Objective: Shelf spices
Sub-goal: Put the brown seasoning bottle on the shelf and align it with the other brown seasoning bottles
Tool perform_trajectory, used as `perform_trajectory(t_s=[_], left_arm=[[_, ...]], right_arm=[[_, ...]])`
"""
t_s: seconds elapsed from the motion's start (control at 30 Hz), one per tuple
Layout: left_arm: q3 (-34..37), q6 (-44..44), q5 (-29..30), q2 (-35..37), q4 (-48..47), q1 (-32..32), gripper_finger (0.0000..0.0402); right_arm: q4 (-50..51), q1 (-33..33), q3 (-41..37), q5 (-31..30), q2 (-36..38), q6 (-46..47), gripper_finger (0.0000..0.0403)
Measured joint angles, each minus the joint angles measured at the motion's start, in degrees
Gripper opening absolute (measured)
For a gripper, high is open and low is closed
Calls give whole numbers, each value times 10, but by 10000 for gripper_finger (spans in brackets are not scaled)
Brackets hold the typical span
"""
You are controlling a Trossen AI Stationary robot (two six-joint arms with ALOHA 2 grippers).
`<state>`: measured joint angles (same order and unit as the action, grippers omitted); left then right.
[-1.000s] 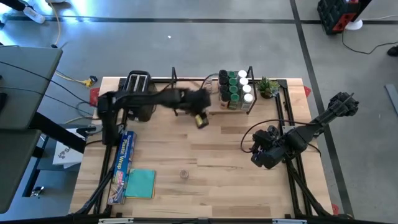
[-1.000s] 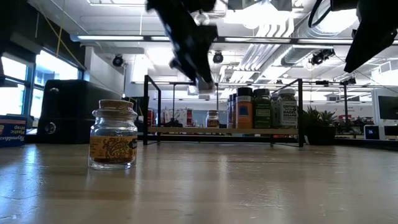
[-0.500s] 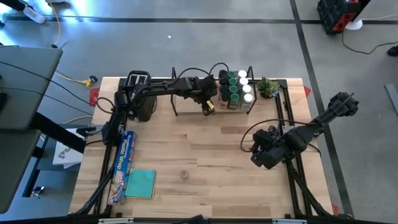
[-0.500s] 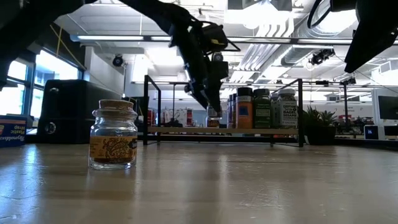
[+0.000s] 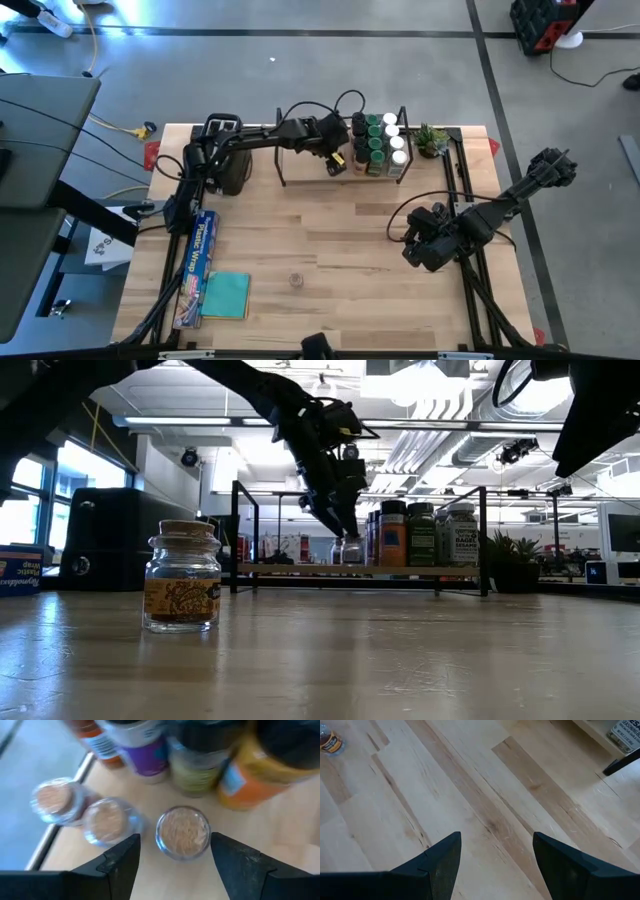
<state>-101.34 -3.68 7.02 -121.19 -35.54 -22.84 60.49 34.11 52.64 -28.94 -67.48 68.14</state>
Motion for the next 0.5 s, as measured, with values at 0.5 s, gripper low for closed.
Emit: perform_trajectory(t_s=[0.5], left_arm=[[1,-13,-12,45,-33,34,226]], right_arm=[[-1,0,0,-5,0,1,240]])
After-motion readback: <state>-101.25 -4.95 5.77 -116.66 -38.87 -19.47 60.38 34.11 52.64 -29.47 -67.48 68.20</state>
